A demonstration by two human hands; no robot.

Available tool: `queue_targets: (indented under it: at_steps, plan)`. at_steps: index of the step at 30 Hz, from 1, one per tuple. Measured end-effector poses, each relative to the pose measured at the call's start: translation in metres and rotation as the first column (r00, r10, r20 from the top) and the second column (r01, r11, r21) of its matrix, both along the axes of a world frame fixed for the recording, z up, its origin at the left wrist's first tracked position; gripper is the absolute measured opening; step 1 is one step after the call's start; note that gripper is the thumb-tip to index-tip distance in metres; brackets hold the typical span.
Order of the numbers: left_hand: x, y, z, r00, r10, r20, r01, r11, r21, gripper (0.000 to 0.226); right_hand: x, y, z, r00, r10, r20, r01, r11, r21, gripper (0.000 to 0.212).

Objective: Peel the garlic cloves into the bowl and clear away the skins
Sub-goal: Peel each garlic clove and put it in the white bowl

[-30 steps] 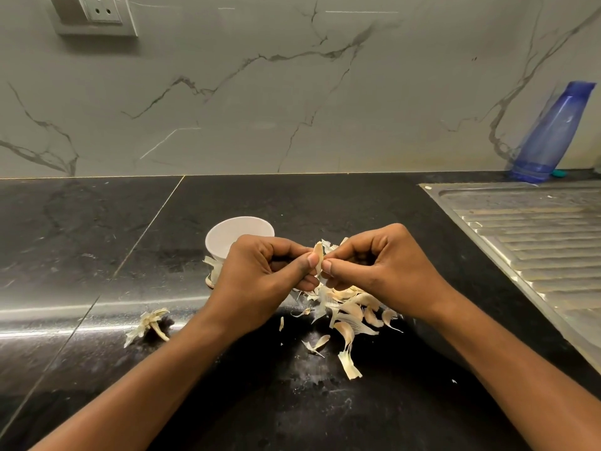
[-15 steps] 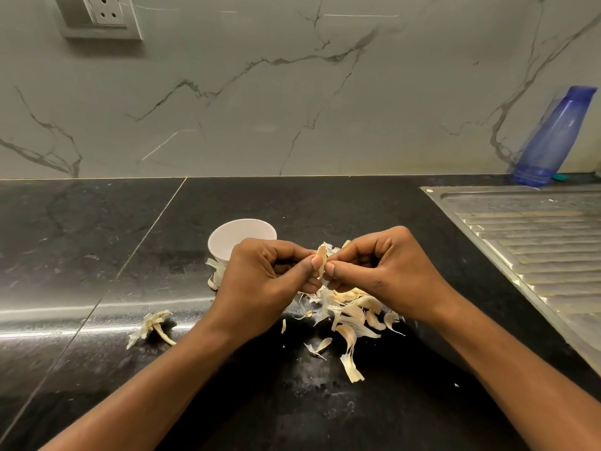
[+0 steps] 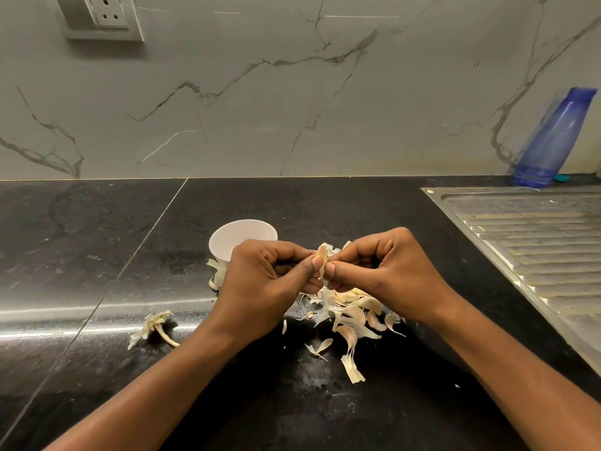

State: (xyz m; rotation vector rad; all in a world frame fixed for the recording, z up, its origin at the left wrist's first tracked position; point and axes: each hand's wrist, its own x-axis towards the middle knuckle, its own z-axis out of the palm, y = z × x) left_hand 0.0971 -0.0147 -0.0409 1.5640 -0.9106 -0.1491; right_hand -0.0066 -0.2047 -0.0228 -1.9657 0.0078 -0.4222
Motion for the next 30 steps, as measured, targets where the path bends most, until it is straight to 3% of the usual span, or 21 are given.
queue_targets:
  at_steps: [8, 13, 23, 30]
  plan:
    - [-0.0018, -0.0013, -0.0017, 1.0, 0.004, 0.009, -0.004, 1.0, 0.01, 0.01, -0.0018, 0.0053, 0.0037, 0.999, -0.01, 0.041, 0.01, 1.0, 0.001, 0.037]
    - [-0.0029, -0.0001, -0.0001, 1.0, 0.004, 0.004, -0.004, 1.0, -0.011, 0.009, -0.0013, 0.0029, 0.0015, 1.0, -0.009, 0.018, 0.009, 1.0, 0.003, 0.021]
    - [-0.0047, -0.0009, -0.0001, 1.0, 0.014, 0.019, -0.014, 1.0, -0.001, 0.01, -0.0017, 0.0077, 0.0033, 0.999, -0.013, 0.038, 0.013, 1.0, 0.014, 0.037]
    - [-0.0054, 0.0002, 0.0003, 0.999, 0.028, 0.025, -0.027, 1.0, -0.012, 0.01, -0.0016, 0.0072, 0.0034, 1.0, -0.001, 0.026, -0.001, 0.999, 0.052, 0.034]
